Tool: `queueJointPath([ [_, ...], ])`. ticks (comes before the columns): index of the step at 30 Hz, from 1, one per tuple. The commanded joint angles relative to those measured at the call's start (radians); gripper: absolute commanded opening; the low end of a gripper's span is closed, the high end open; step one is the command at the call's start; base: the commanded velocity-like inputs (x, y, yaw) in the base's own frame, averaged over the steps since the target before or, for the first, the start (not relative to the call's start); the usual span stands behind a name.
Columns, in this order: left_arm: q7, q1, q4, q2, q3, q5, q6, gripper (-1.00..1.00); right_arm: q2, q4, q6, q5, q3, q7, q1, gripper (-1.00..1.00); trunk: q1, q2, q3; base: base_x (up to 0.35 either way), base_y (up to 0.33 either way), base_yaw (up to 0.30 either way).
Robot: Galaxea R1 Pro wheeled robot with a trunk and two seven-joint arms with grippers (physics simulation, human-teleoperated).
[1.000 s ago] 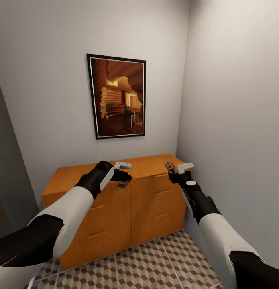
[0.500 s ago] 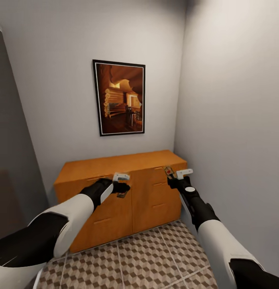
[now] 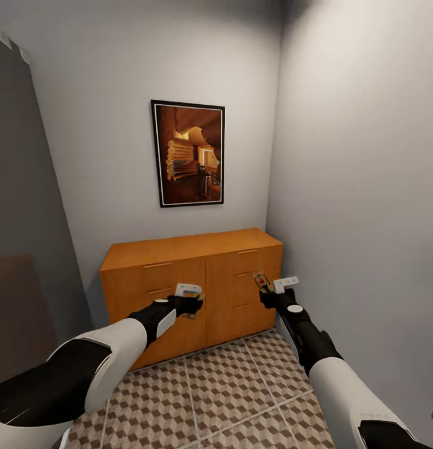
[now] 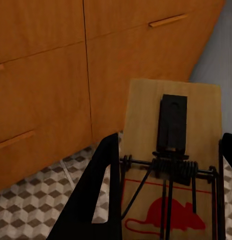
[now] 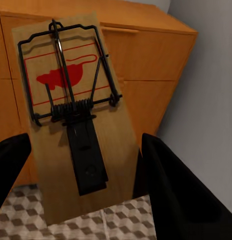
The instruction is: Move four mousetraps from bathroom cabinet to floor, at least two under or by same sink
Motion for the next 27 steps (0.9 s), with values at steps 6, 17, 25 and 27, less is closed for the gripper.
queueJointPath([
  [6, 0.003, 0.029, 0.002, 0.009, -0.007, 0.013, -0.008, -1.0, 0.001, -0.002, 0.006, 0.012, -0.003, -0.001, 0.019, -1.0, -0.001, -0.001, -0.001, -0.346, 0.0, 0.0],
  [17, 0.004, 0.111, 0.002, 0.013, -0.006, 0.028, -0.066, -1.0, 0.002, -0.002, 0.063, 0.015, -0.002, -0.001, 0.022, -1.0, -0.001, -0.001, -0.001, -0.346, 0.0, 0.0],
  [25, 0.004, 0.163, 0.002, 0.038, -0.006, 0.093, -0.074, -1.0, 0.001, 0.038, 0.069, 0.01, -0.001, 0.011, 0.022, -1.0, -0.001, -0.001, -0.001, -0.346, 0.0, 0.0],
  [27, 0.004, 0.166, 0.002, 0.052, -0.006, 0.109, -0.074, -1.0, 0.002, 0.064, 0.066, 0.008, -0.001, 0.027, 0.022, -1.0, -0.001, -0.001, -0.001, -0.346, 0.0, 0.0],
])
